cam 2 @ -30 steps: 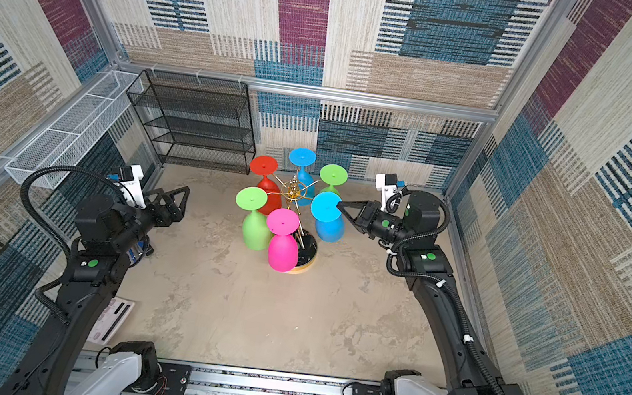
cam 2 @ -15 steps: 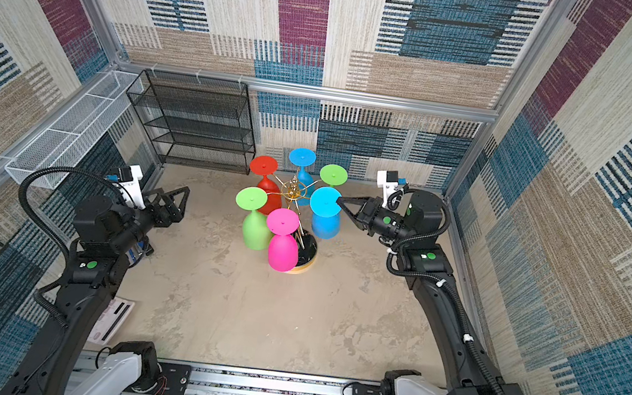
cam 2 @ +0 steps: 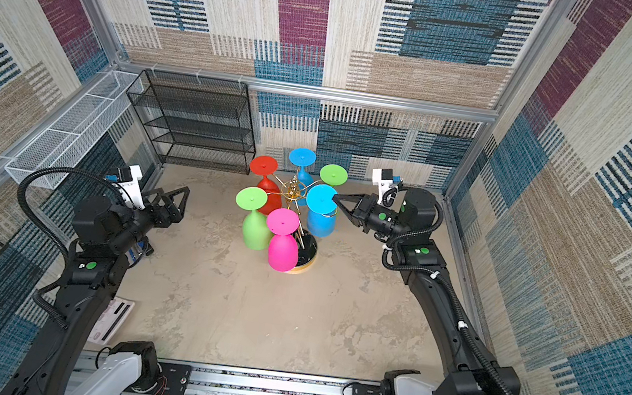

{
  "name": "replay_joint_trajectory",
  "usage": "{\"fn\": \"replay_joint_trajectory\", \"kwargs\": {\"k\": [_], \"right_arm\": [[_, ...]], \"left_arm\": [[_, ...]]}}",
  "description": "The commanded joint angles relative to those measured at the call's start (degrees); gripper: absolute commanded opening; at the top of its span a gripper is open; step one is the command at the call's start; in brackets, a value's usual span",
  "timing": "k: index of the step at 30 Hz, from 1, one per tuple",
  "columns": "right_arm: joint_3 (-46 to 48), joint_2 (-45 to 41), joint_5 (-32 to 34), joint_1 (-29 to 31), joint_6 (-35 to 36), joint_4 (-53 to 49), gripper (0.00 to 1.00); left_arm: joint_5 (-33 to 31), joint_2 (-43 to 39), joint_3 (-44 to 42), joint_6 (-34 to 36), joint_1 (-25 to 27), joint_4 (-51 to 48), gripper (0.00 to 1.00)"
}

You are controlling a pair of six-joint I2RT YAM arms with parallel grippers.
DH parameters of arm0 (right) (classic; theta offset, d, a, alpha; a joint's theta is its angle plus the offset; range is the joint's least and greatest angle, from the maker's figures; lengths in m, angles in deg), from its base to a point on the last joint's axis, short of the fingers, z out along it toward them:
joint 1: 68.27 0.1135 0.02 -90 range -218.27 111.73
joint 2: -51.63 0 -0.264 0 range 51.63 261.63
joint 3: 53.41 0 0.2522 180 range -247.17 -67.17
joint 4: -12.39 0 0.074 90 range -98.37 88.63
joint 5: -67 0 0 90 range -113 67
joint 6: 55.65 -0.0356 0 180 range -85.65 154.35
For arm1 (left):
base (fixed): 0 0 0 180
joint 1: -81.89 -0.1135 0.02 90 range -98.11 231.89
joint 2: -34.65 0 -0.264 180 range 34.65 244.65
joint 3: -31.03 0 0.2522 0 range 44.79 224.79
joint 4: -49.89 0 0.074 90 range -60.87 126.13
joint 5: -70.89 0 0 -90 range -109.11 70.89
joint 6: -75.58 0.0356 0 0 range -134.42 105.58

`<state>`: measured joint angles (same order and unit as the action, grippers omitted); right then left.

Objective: Take the wine glass off the wine glass rack
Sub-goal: 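Close the right gripper on the blue glass stem and lift it off the rack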

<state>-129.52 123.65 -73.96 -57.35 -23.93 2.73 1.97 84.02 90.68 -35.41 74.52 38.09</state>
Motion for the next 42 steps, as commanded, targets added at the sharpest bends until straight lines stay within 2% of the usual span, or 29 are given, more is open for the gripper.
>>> {"fn": "replay_joint_trajectory", "kwargs": {"k": [1,17,27,37,40,42], "right_arm": [[-1.2,0.8,0.2,0.5,-0.7,3.6,0.0],[-2.0,1.8,1.0,3.5,2.3,0.2,0.0],[2.7,-3.9,2.8,3.5,3.0,-2.8,0.0],[7.0,-12.0,9.7,3.2,5.1,-8.5,0.0],[8.6,-15.0,11.3,1.7,5.2,-10.0,0.0],[10.1,-17.7,10.7,-1.4,5.2,-11.3,0.0]], "left_arm": [[-0.2,-0.3,-0.1,-0.3,0.0,0.5,0.91],[-0.2,-0.3,-0.2,-0.3,-0.2,0.5,0.91],[0.1,-0.1,-0.6,-1.0,-0.2,1.2,0.91],[-0.2,0.0,-0.3,-1.6,-0.3,1.3,0.91],[-0.3,0.3,0.6,-2.8,-0.3,1.7,0.88],[0.5,0.5,1.7,-4.4,-0.3,2.2,0.88]]}}
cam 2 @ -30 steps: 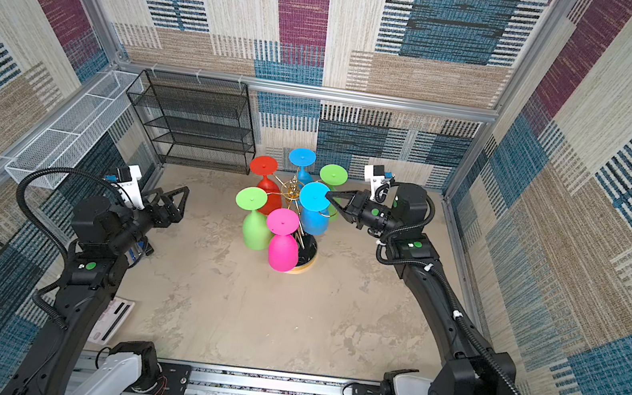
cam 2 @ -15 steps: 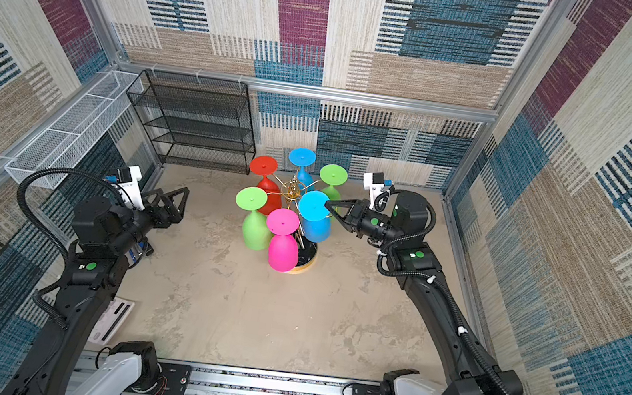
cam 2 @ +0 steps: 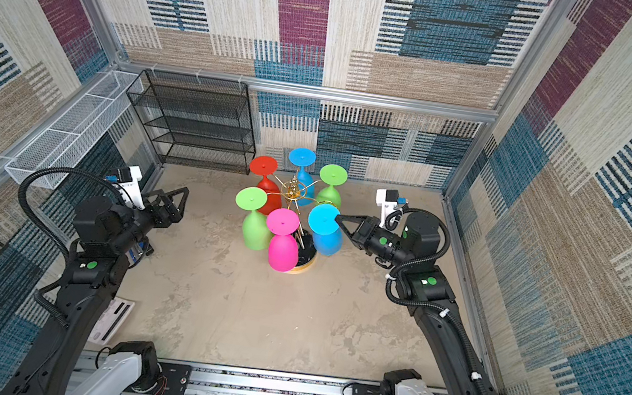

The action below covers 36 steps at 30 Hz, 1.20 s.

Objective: Take the wine glass off the wine glass rack
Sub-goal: 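Close the right gripper on the blue glass stem and lift it off the rack, then raise the blue glass above the rack while the left gripper reaches toward it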

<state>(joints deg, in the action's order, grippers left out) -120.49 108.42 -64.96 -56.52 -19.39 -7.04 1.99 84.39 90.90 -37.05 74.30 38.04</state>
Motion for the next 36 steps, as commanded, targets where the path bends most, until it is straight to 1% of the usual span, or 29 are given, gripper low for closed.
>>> {"fn": "replay_joint_trajectory", "kwargs": {"k": [1,2,4,6,7,10,12,16,18,21,24,26,31,34,36], "right_arm": [[1.6,-3.5,1.1,-3.9,0.8,-2.1,0.0],[1.8,-4.7,1.2,-5.7,1.5,-3.2,0.0],[0.6,-6.1,2.8,-7.3,3.8,-5.7,0.0],[-1.4,-6.3,4.3,-7.8,5.8,-6.7,0.0],[-2.4,-6.0,4.7,-7.9,6.5,-6.9,0.0],[-6.1,-3.9,6.3,-8.0,9.3,-7.0,0.0],[-9.1,-2.6,8.0,-8.0,11.9,-6.7,0.0],[-16.8,0.0,9.4,-8.0,18.3,-6.7,0.0],[-20.9,1.6,8.7,-8.0,21.7,-6.9,0.0],[-23.9,2.9,6.3,-8.0,25.4,-5.5,0.0],[-24.9,4.4,2.1,-7.9,26.2,-2.3,0.0],[-25.2,5.7,-0.4,-7.0,26.1,0.0,0.0],[-28.8,9.0,-0.2,-0.1,30.6,1.3,0.0],[-29.6,11.4,-2.0,2.9,30.0,3.6,0.0],[-29.7,12.5,-2.1,4.7,29.9,4.7,0.0]], "left_arm": [[1.6,0.2,2.1,-3.5,-0.1,2.9,0.88],[3.6,0.5,3.0,-4.3,-0.1,3.4,0.87],[7.7,1.3,5.0,-6.5,0.0,3.8,0.85],[11.5,2.5,7.5,-8.5,0.0,3.8,0.82],[14.7,3.1,8.6,-9.1,0.1,3.8,0.81],[21.5,5.6,12.9,-11.5,1.0,3.8,0.77],[25.6,8.1,16.1,-13.5,2.9,3.8,0.73],[31.5,13.0,22.3,-15.0,8.0,3.8,0.71],[33.0,15.7,25.6,-15.0,11.7,3.9,0.7],[33.9,19.3,29.8,-15.1,16.1,3.9,0.68],[33.8,23.0,33.4,-15.4,19.9,4.8,0.66],[34.8,25.8,35.6,-16.9,22.1,6.8,0.64],[36.5,31.2,38.4,-23.2,24.9,15.0,0.59],[36.2,32.8,39.7,-24.3,26.0,17.0,0.57],[36.1,33.4,40.2,-24.6,26.8,17.8,0.56]]}}
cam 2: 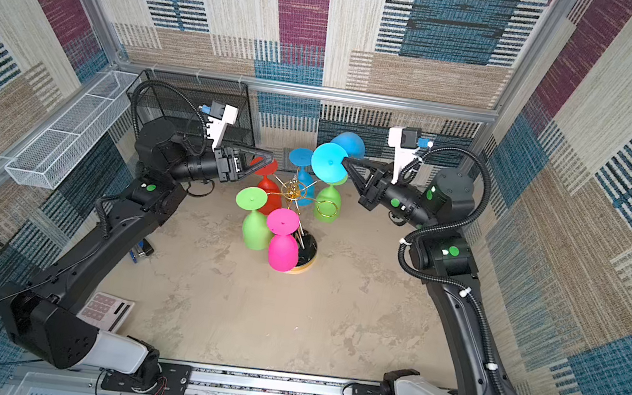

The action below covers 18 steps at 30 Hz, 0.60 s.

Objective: Take the wine glass off the wine glass rack
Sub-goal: 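Raise the blue glass above the rack while the left gripper reaches toward it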

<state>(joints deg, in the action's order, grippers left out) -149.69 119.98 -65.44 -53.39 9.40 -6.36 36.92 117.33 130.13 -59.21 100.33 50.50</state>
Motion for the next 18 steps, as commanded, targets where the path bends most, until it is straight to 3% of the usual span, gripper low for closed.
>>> {"fn": "replay_joint_trajectory", "kwargs": {"k": [1,13,18], "right_arm": [[-0.6,1.6,-1.7,2.4,1.0,4.5,0.0],[-2.5,7.0,-1.1,8.7,0.3,8.3,0.0],[-3.3,8.9,0.4,10.0,0.1,8.3,0.0]], "left_arm": [[1.1,0.7,1.2,-2.5,1.1,5.6,0.56],[1.9,2.5,1.8,-4.6,2.8,7.9,0.54],[2.3,2.9,1.4,-5.0,3.1,7.9,0.46]]}}
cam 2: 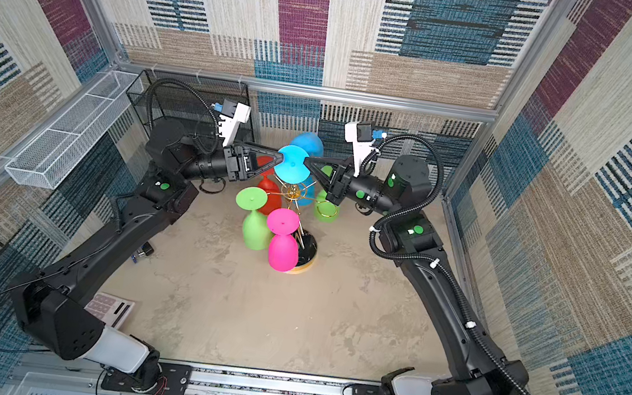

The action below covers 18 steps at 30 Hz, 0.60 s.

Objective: Take the wine glass off the wine glass rack
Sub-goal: 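Raise the blue glass above the rack while the left gripper reaches toward it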

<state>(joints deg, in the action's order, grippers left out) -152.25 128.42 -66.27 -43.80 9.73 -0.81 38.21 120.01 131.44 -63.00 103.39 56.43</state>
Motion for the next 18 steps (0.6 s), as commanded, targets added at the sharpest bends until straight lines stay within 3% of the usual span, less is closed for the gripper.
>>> {"fn": "replay_joint_trajectory", "kwargs": {"k": [1,8,13,16,17,18], "right_arm": [[-0.8,0.7,1.5,0.5,-0.2,2.8,0.0],[-1.2,1.5,2.6,1.2,-1.0,3.6,0.0],[-1.8,2.4,2.6,1.8,-0.9,3.1,0.0],[-1.8,2.7,2.8,2.1,-0.7,2.7,0.01],[-1.7,2.6,3.3,2.1,-0.6,2.4,0.11],[-1.6,2.2,4.3,2.1,-0.4,1.7,0.3]], "left_arm": [[1.1,0.2,0.0,-1.3,0.2,1.9,0.44],[1.7,0.4,-0.5,-1.4,0.6,1.6,0.25],[1.8,0.4,-0.6,-1.9,0.8,1.6,0.0],[0.8,-0.2,-0.4,-2.7,0.8,0.9,0.0],[0.0,-0.5,-0.2,-2.9,0.7,-0.1,0.0],[-2.2,-0.9,0.8,-2.4,0.5,-4.4,0.0]]}}
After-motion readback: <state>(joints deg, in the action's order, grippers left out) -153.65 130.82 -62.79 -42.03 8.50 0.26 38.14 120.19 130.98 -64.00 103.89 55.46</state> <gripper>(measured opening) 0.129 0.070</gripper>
